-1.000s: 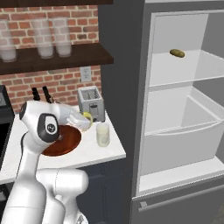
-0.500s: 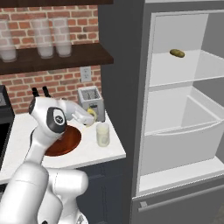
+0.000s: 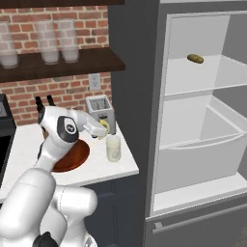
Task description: Grab a lemon wedge from the fridge and one ice cube from the ice bowl, and put them in the glass of lemonade.
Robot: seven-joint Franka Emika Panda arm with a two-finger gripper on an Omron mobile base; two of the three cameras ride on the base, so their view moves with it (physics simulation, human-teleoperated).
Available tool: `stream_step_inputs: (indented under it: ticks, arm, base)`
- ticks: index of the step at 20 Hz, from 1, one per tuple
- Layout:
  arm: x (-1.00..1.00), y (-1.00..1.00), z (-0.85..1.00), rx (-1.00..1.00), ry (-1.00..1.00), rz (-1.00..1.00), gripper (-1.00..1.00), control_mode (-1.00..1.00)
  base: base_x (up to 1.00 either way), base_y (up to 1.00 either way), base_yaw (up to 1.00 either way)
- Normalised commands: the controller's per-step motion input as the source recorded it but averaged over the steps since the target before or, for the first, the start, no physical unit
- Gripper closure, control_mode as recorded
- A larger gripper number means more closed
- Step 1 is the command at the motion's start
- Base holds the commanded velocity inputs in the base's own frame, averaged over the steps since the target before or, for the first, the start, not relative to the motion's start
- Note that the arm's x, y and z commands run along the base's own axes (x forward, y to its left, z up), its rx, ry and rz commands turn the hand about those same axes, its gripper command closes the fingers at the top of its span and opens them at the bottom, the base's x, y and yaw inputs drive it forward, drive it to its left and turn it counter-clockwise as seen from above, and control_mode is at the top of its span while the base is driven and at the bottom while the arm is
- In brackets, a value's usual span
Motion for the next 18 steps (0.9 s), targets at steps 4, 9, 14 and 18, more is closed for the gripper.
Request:
stream_step_inputs:
  ticks: [4,9,14,18]
  arm:
    - [0.13,-0.05,-0.14,0.00,0.00,0.00,1.00,-1.00]
    - [0.17,0.00,-0.23,0.00,0.00,0.00,1.00,-1.00]
    - [0.19,0.00,-0.17,0.00,0.00,-0.01,1.00,-1.00]
    - [0.23,0.00,-0.09,0.00,0.00,-0.05,1.00,-1.00]
  base:
    - [0.00,0.00,0.00]
    - [0.00,0.00,0.00]
    - [0.00,0.00,0.00]
    - [0.00,0.00,0.00]
